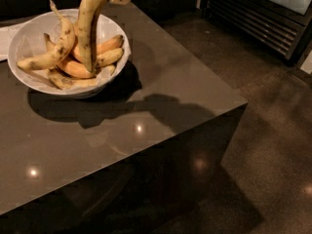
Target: Pick banana from white bowl
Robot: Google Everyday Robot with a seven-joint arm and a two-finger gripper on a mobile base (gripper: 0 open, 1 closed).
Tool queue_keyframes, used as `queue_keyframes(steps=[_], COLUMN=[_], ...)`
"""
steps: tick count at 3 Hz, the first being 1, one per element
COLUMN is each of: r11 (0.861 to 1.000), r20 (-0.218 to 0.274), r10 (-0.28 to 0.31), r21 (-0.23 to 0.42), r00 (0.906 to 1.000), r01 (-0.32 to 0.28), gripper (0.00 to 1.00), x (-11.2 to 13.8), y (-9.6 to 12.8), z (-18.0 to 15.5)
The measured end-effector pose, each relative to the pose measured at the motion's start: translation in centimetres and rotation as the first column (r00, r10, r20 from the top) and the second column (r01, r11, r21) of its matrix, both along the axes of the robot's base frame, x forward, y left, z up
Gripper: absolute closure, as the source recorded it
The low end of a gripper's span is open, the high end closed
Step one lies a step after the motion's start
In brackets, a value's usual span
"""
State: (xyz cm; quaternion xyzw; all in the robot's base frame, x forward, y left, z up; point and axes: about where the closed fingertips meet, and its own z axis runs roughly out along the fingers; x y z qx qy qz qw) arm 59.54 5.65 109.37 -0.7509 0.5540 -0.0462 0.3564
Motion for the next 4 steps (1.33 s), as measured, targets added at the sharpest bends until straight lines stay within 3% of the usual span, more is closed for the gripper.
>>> queue_keyframes(steps=[1,3,4], r11=[0.999,0.980,0.979], r20=[0.001,0.010,0.010], r10=[-0.044,-0.181,-0.185], r21=[0.030,0.091,0.094], r00=[0.9990,0.9835,0.9827], r01=[0.044,0.179,0.183], gripper=[1.00,1.00,1.00], x=[-1.0,-4.2,-4.3], y=[-1.3,-5.3,-5.4], z=[0.7,2.3,2.4])
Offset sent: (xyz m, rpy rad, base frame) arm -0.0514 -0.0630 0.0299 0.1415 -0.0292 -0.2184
